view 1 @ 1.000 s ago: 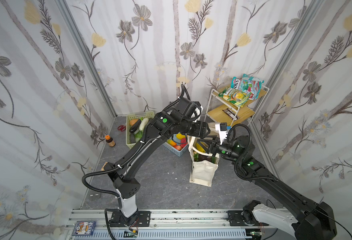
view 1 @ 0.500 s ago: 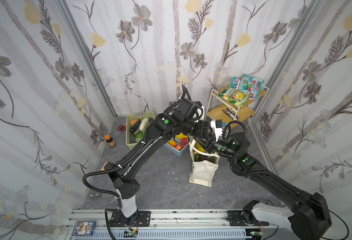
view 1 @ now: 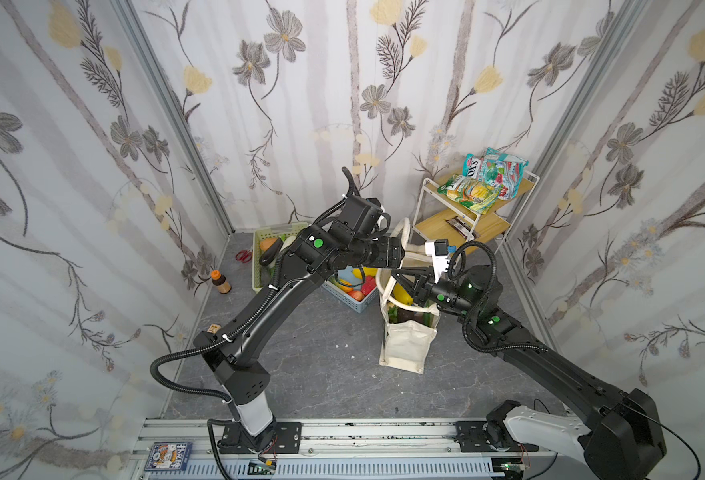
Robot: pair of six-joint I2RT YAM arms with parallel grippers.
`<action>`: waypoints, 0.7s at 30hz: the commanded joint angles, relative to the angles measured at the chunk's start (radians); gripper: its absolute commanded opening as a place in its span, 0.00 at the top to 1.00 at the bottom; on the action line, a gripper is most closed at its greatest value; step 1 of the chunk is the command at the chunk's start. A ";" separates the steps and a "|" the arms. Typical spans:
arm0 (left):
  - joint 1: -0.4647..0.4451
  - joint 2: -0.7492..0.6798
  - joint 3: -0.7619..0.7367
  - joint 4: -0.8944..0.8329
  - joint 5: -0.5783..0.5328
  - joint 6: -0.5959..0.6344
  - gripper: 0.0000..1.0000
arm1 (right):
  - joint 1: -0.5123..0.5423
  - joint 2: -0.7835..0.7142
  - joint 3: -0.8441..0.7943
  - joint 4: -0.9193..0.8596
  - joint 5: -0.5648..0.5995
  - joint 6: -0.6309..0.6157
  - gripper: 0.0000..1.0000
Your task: Place the food into the grocery bag and tie it
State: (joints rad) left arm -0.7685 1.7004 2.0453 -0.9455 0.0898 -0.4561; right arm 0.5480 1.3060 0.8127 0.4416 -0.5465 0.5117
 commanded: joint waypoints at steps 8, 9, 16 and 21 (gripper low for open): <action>0.075 -0.173 -0.379 0.313 0.039 -0.135 0.24 | -0.005 -0.018 0.004 -0.020 0.033 -0.023 0.86; 0.075 -0.190 -0.399 0.356 0.057 -0.138 0.23 | -0.005 -0.015 0.009 -0.030 0.035 -0.025 0.86; 0.075 -0.240 -0.373 0.486 0.130 -0.093 0.16 | -0.003 0.006 0.038 -0.061 0.044 -0.030 0.87; 0.074 -0.232 -0.323 0.436 0.154 -0.066 0.17 | -0.006 -0.026 0.041 -0.078 0.091 -0.026 0.88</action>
State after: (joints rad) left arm -0.6956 1.4670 1.7031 -0.5095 0.2356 -0.5503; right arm 0.5423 1.2957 0.8448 0.3550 -0.5049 0.4957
